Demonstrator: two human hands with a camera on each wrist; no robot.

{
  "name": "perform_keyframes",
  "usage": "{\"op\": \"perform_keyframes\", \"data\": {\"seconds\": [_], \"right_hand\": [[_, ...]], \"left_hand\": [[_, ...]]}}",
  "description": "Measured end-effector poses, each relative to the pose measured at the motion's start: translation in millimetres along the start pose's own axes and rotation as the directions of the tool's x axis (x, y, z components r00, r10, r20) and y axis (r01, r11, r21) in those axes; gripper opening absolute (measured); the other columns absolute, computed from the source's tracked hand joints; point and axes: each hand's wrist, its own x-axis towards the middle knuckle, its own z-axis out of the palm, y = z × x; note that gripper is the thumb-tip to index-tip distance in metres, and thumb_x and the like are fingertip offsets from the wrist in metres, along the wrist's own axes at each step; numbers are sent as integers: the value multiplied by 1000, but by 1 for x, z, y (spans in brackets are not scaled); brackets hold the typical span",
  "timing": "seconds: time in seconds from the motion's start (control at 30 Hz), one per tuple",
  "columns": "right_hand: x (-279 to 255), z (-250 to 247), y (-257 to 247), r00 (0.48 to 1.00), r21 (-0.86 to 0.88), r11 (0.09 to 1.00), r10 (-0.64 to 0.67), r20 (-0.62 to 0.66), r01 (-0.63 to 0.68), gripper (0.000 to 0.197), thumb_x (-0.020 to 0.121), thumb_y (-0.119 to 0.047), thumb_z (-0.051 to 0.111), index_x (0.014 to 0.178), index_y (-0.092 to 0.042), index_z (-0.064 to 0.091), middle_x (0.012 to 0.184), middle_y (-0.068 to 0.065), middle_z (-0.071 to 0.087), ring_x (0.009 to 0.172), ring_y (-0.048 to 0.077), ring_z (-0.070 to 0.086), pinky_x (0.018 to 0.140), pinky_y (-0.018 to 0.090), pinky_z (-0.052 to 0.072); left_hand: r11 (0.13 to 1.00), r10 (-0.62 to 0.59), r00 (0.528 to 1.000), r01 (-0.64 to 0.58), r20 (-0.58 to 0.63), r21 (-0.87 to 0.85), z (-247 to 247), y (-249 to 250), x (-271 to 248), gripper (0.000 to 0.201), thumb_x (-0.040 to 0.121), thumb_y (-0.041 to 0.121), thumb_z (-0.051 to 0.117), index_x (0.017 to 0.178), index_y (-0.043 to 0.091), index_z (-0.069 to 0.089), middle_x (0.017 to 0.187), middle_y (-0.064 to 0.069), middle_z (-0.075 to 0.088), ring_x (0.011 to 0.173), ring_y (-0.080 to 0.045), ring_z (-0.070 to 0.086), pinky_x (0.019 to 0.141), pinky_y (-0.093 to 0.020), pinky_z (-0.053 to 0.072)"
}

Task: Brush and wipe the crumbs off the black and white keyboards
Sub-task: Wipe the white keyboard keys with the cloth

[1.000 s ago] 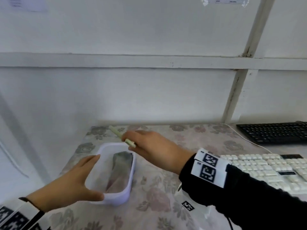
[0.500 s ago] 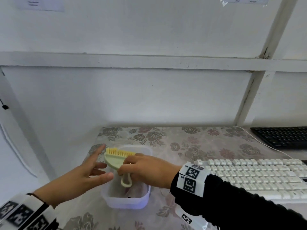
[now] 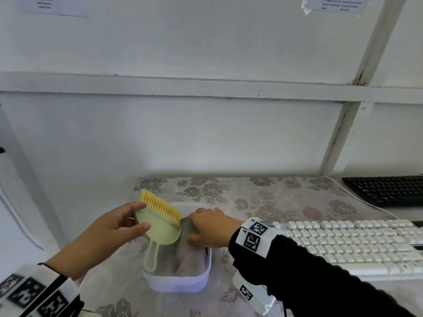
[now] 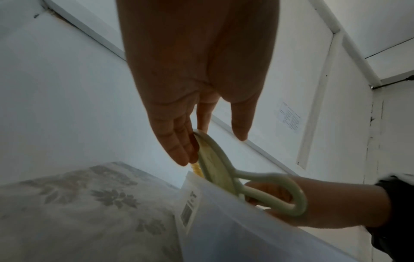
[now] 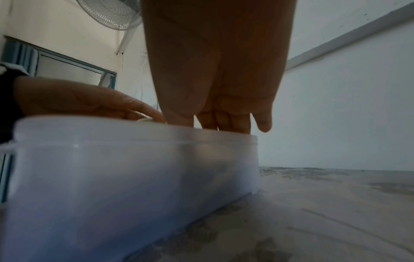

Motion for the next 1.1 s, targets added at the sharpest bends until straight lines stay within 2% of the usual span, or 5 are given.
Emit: {"op": "perform_keyframes", "data": {"seconds": [0.23,0.4,0.53,0.77,1.1], "right_hand": [[15,11,-18,984,-49,985,166,69,-163,66,82,-55,59,131,-14,40,129,15,46,122,35,39,98,53,31],[18,14,-16,979,90,975,203,-9,-202,48,88,-30,58,126,-8,39,126,16,46,118,36,45,98,54,31],[14,9,-15,946,227,957,234,-226,-183,33,93,-17,48,122,-6,43,125,17,45,112,37,49,96,51,34],[-1,-23,20,858,442,894,281,-430,-72,36,88,-22,58,119,-6,53,116,18,50,107,34,50,84,33,42],[-93,-39,133,819,567,775,501,-280,-279,52,76,-26,76,121,-13,52,112,7,57,95,20,53,70,25,42]], "left_hand": [[995,12,1000,-13,8,103,-4,-10,-5,88,30,81,69,110,46,53,97,7,64,85,-4,66,80,-30,53],[997,10,1000,-12,22,72,1,-6,-7,61,66,16,82,108,46,49,102,-5,61,83,-8,66,79,-32,54],[994,19,1000,-19,4,110,5,-10,-3,60,72,2,76,105,45,50,97,-3,64,80,-9,67,84,-37,53],[986,37,999,-36,2,164,20,-9,1,53,77,17,74,116,42,47,110,12,57,100,-4,56,83,-24,46],[936,-14,997,-13,73,351,23,0,3,51,74,38,74,105,58,38,131,5,38,119,-11,40,93,-29,42]]}}
